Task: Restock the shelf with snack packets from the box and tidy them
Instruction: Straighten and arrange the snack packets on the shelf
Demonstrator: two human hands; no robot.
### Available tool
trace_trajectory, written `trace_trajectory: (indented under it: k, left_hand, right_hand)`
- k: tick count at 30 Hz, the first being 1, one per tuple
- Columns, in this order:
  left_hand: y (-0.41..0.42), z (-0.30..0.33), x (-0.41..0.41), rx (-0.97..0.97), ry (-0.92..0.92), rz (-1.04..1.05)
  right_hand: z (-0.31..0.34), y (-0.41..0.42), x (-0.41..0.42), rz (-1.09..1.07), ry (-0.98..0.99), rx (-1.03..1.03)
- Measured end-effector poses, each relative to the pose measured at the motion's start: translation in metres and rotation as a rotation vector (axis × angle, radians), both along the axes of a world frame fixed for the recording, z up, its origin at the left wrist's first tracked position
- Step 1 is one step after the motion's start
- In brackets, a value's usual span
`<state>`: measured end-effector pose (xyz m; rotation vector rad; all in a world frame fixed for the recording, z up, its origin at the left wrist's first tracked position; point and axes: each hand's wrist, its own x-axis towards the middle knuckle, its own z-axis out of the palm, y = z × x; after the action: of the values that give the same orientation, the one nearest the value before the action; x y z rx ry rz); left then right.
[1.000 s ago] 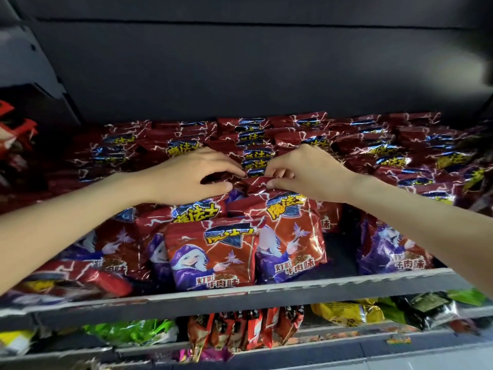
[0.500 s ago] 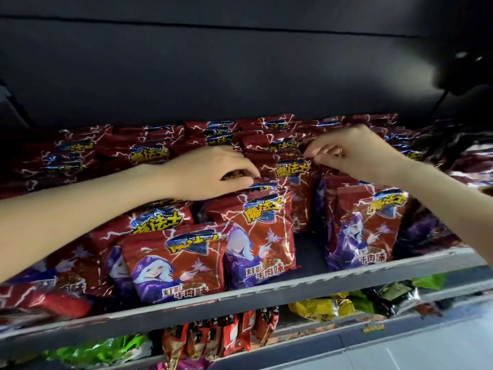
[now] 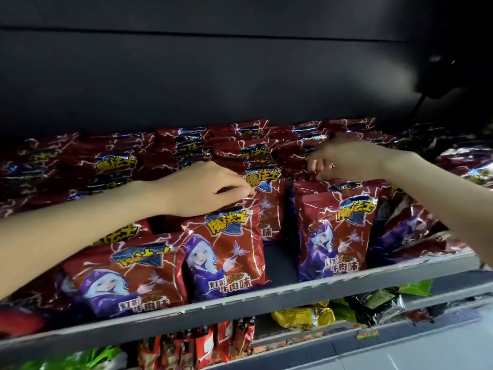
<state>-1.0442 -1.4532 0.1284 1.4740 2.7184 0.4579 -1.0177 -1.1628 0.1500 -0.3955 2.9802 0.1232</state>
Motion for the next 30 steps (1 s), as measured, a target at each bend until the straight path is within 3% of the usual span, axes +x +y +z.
trace_trajectory:
  k: [2,6,10,15,20,24,30]
  left_hand:
    - [0.002,-0.001,0.001,0.033,-0.076,0.060]
    - [-0.003,-0.008,0.001,0.126,0.003,0.160]
    - [-0.006,-0.006,0.002,0.093,0.072,0.225]
    - [-0.006,-0.007,0.003,-0.062,0.210,0.267]
    - [-0.006,-0.009,-0.003,-0.042,0.128,0.234]
    - [-0.005,-0.013,-0.005,-0.004,0.087,0.228]
    - [-0.007,-0.014,-0.012,-0.008,0.113,0.249]
  right_hand:
    - [-0.003,-0.003,0.003,0.085,0.049,-0.029]
    - [-0.008,-0.023,0.009,0.216,0.076,-0.124]
    - [-0.018,-0.044,0.004,0.258,0.116,-0.209]
    - [-0.028,-0.058,-0.009,0.228,0.167,-0.292]
    - [-0.031,-0.072,-0.017,0.191,0.229,-0.518]
    - [-0.041,-0.094,-0.022,0.170,0.306,-0.559]
    - [-0.038,-0.105,-0.020,0.122,0.122,-0.610]
